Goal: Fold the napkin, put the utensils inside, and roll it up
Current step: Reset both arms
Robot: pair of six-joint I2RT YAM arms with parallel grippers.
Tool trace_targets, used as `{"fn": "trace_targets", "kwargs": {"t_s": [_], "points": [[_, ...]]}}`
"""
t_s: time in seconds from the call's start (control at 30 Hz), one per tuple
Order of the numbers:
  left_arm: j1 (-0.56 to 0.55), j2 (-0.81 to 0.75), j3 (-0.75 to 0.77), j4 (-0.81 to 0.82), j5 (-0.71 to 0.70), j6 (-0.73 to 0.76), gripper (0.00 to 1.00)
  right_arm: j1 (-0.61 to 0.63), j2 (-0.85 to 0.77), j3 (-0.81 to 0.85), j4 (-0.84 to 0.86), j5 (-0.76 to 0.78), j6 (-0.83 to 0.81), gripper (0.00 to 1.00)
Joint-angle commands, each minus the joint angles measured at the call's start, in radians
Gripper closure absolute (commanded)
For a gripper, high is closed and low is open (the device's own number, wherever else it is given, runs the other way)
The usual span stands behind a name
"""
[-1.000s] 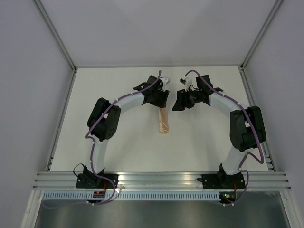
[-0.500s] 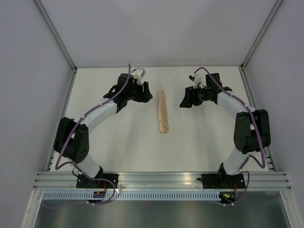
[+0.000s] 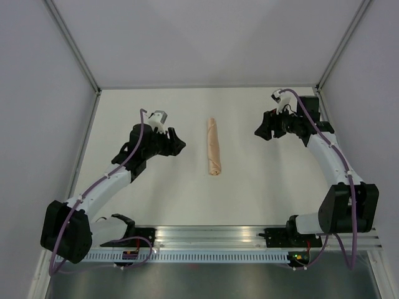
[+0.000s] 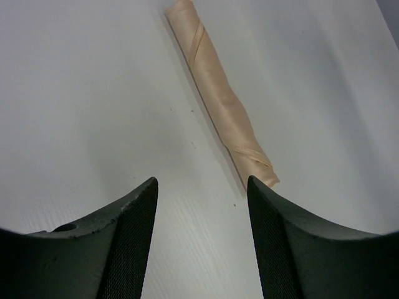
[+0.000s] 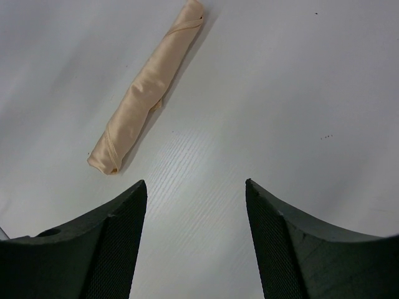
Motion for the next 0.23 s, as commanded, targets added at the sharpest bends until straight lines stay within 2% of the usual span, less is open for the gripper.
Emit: {"fn": "trace_targets", "kwargs": {"t_s": [0.0,0.2], "points": [[0.008,-0.053,-0.013,0.057,0.004,-0.041,0.36,-0.028,-0.042,-0.026,-0.026,0.026,-0.023,0.29],[0.008,-0.065,-0.009,0.051,0.022,-0.046,0.35,-0.054,-0.063,-0.037,0.009,0.02,-0.004,0.27]]}}
